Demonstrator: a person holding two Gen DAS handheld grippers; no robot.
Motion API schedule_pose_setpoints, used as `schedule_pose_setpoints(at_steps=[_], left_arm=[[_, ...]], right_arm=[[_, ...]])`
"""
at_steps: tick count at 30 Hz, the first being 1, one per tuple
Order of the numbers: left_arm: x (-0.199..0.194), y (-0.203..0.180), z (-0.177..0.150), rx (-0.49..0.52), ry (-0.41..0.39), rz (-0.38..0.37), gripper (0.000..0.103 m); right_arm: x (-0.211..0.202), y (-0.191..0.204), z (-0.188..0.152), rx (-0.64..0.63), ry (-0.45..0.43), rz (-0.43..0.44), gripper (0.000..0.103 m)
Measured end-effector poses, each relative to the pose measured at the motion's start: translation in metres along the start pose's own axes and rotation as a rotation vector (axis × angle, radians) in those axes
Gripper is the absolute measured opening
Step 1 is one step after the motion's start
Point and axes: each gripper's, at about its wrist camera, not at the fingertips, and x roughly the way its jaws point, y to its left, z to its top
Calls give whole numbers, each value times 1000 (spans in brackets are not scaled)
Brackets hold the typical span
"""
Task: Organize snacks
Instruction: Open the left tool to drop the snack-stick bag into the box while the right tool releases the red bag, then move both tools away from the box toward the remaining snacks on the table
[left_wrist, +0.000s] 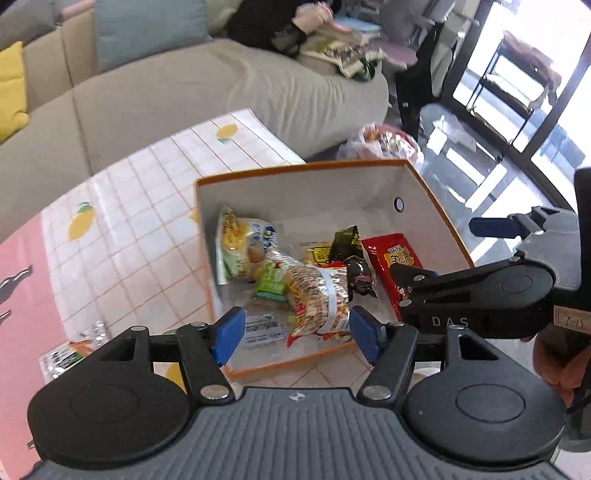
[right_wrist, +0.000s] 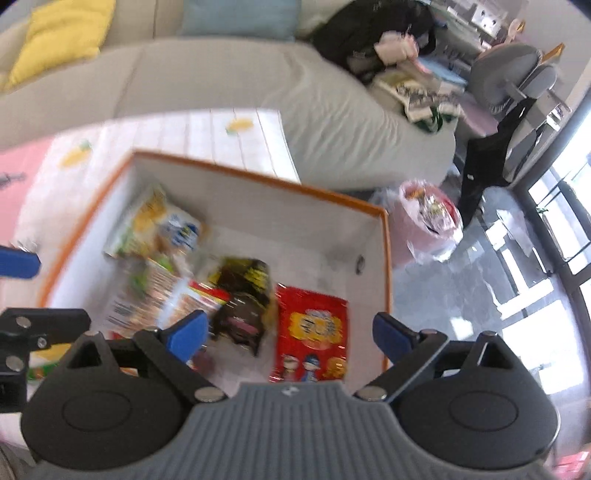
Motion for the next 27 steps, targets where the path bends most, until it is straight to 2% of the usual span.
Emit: schedule_pose_setpoints(at_steps=[8, 14, 19, 21, 25, 27], left_arm=[[-49, 25, -32, -51, -87, 74, 76], [-64, 51, -64, -102, -95, 126, 76], [-66, 82, -96, -184, -67, 138, 76], [-62, 94, -107, -220, -45, 144, 76], [-55, 120, -128, -286, -5, 158, 76], [-53, 130, -136, -314, 10, 164, 76]], right_arm=[[-42, 46, -18, 53, -154, 76, 94], [-59, 83, -36, 89, -195, 138, 90], [-62, 118, -54, 62, -187, 165, 87], [-58, 130, -61, 56, -165, 182, 78], [-42, 151, -71, 66, -78, 236, 77], [-33, 160, -76, 74, -30, 261, 71]])
